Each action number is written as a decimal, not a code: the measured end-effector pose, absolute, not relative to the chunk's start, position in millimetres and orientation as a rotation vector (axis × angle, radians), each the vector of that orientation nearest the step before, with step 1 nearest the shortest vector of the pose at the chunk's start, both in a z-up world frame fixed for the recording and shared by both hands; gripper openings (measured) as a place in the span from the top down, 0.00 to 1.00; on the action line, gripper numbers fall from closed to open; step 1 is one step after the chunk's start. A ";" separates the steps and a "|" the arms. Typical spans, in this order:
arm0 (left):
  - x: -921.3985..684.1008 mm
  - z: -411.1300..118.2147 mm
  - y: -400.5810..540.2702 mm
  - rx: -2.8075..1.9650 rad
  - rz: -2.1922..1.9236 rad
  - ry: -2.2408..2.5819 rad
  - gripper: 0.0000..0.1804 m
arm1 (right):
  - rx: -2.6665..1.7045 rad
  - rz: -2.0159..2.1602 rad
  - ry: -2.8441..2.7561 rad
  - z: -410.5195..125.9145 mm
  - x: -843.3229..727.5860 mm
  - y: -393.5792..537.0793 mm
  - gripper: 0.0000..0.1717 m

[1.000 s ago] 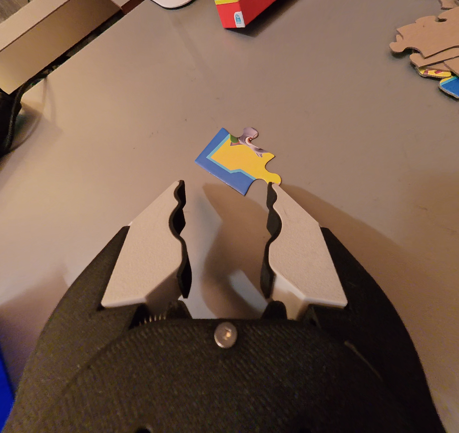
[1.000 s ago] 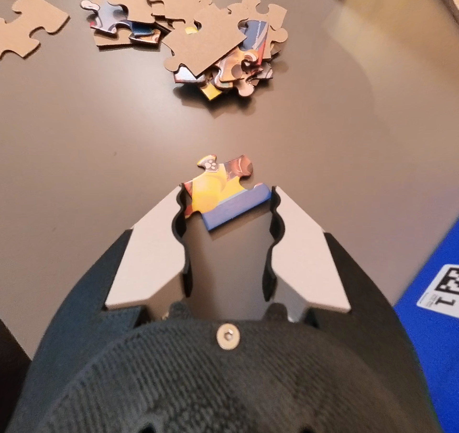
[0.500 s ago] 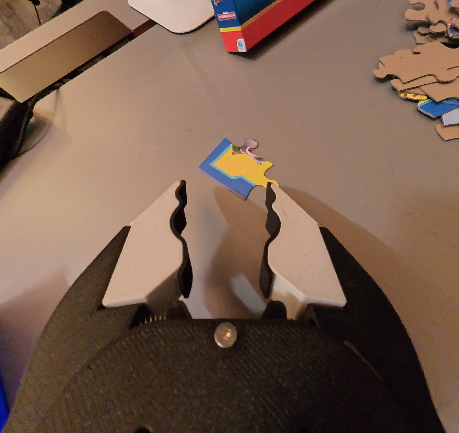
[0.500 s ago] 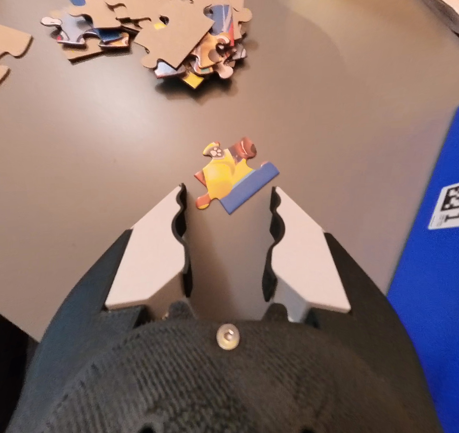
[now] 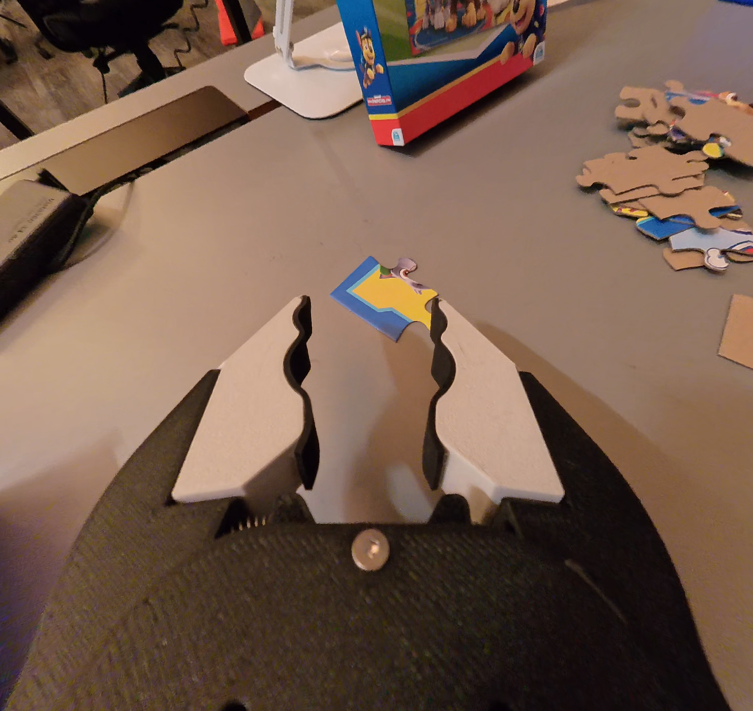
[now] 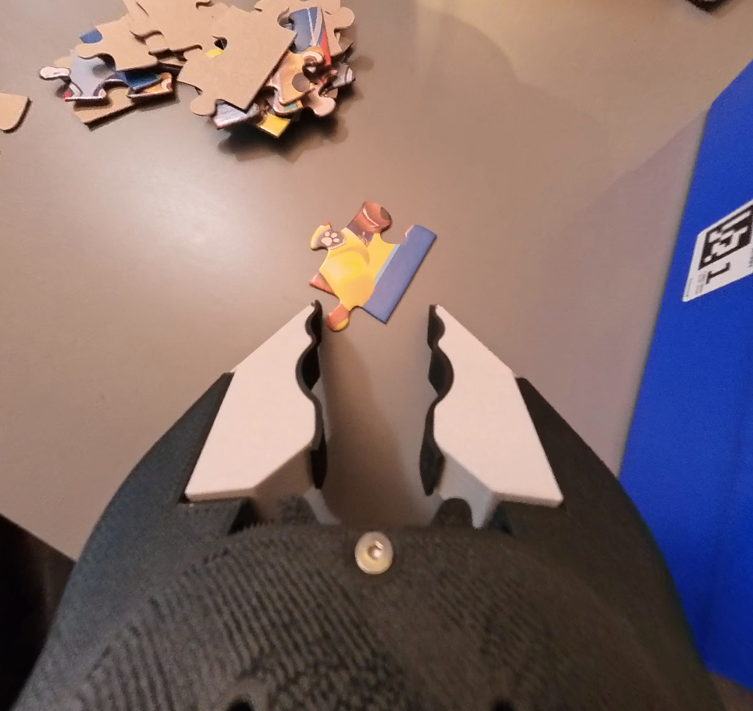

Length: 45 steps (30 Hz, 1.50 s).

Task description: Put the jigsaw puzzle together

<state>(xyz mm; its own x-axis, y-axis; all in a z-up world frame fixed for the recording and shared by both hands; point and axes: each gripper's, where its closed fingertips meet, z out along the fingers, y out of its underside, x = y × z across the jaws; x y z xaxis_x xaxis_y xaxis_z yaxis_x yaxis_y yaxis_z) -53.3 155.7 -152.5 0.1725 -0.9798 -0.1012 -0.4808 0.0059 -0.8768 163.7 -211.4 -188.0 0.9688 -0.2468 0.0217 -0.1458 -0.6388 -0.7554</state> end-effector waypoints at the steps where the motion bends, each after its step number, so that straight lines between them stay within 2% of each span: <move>1: -54.3 -150.2 155.0 -1.593 -0.747 1.418 0.69 | -2.252 -0.164 0.260 -180.7 157.9 -208.0 0.69; 5: -54.8 -144.3 151.2 -1.564 -0.759 1.390 0.69 | -2.078 0.041 0.082 -145.1 83.2 -156.3 0.70; 9: -52.1 -142.9 143.8 -1.538 -0.763 1.403 0.69 | -2.065 0.432 -0.120 -152.4 -21.6 -99.7 0.68; 12: -51.8 -140.3 136.4 -1.518 -0.782 1.404 0.69 | -2.162 0.400 -0.217 -171.0 -50.2 -73.9 0.66; 15: -51.4 -137.2 129.3 -1.493 -0.804 1.405 0.69 | -2.262 0.243 -0.306 -189.5 -56.0 -62.8 0.61; 18: -49.8 -137.6 125.2 -1.479 -0.805 1.423 0.70 | -2.277 0.148 -0.342 -193.7 -59.6 -64.9 0.61; 24: -47.0 -135.9 115.0 -1.447 -0.832 1.446 0.70 | -2.273 0.154 -0.323 -192.5 -70.3 -87.6 0.87; 26: -45.6 -134.3 107.5 -1.434 -0.858 1.452 0.70 | -2.273 0.156 -0.324 -192.5 -72.3 -94.8 0.89; 28: -43.0 -131.0 91.8 -1.409 -0.916 1.466 0.70 | -2.268 0.157 -0.344 -192.2 -74.2 -100.1 0.87; 32: -35.9 -128.8 56.3 -1.351 -0.971 1.515 0.71 | -2.187 0.085 -0.417 -182.2 -69.8 -90.9 0.74; 38: -34.9 -116.8 30.8 -1.284 -1.044 1.472 0.73 | -2.208 0.042 -0.483 -188.4 -57.3 -56.1 0.66; 43: -42.0 -107.9 35.1 -1.309 -1.164 1.398 0.74 | -2.260 0.228 -0.453 -193.5 -54.7 -52.3 0.65; 45: -42.9 -107.3 37.7 -1.323 -1.192 1.388 0.74 | -2.267 0.248 -0.449 -192.9 -49.8 -55.0 0.69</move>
<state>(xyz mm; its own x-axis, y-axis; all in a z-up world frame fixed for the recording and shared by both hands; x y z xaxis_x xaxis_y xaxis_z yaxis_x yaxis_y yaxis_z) -42.9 37.7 -107.3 -0.0730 -0.9969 0.0306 -0.1804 -0.0170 -0.9834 -49.8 -55.0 -192.9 0.9181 0.3948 -0.0345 0.2393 -0.6217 -0.7458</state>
